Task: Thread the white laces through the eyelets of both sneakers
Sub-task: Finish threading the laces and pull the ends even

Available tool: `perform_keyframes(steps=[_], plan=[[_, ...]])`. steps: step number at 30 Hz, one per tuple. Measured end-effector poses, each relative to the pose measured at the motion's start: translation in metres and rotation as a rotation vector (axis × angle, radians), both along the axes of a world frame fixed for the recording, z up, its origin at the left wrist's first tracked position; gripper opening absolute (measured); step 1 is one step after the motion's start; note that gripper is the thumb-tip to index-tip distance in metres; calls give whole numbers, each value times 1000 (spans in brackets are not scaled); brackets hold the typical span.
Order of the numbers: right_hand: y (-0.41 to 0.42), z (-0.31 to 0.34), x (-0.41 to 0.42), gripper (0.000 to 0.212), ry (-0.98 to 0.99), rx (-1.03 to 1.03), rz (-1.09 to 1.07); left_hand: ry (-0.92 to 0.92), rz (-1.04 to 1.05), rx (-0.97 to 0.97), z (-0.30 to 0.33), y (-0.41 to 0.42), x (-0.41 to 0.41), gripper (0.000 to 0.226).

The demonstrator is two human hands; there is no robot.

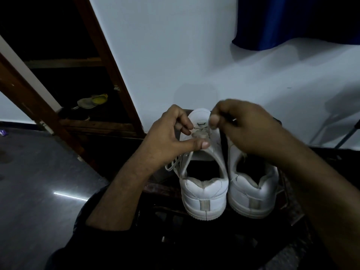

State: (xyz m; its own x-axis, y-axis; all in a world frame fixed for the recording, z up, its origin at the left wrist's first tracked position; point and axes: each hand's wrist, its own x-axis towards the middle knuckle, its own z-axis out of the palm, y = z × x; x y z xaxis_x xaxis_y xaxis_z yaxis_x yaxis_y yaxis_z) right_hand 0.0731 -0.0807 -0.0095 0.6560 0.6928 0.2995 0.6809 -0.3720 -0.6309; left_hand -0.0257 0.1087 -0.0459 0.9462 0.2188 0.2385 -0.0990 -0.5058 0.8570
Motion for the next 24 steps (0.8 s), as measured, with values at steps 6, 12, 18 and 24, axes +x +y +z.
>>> perform_keyframes(steps=[6, 12, 18, 24], plan=[[-1, 14, -6, 23, 566, 607, 72, 186, -7, -19, -4, 2, 0, 50], [5, -3, -8, 19, -192, -280, -51, 312, -75, -37, 5, -4, -5, 48], [1, 3, -9, 18, -262, -359, -51, 305, -63, -66, 8, -1, -7, 27], [3, -6, -3, 21, -235, -230, -201, 304, 12, 118, 1, 6, -5, 27]])
